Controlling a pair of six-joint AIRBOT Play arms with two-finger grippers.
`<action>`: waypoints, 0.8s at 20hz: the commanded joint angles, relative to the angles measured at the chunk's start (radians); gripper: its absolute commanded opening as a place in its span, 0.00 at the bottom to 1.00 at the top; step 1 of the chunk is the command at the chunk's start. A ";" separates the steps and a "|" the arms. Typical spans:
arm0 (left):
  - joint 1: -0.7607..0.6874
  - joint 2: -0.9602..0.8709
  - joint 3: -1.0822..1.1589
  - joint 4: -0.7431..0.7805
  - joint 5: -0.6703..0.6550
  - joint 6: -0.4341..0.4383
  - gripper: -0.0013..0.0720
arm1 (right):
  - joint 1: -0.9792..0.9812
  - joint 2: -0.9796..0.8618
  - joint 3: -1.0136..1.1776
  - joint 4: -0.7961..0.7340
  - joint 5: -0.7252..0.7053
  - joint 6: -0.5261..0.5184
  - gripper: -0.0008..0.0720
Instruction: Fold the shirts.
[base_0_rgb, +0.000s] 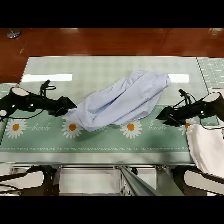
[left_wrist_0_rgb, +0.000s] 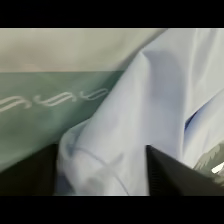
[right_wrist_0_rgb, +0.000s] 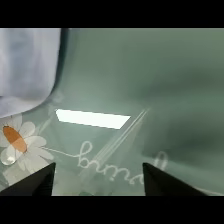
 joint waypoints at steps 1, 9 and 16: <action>-0.060 -0.056 0.060 -0.005 -0.032 0.040 0.07 | 0.102 0.007 -0.027 0.065 -0.101 0.032 0.87; -0.065 -0.055 0.142 -0.005 -0.075 0.061 0.05 | 0.246 -0.155 0.181 0.105 -0.134 0.138 0.87; -0.065 -0.055 0.143 -0.005 -0.063 0.062 0.05 | 0.372 -0.249 0.297 0.124 -0.140 0.169 0.57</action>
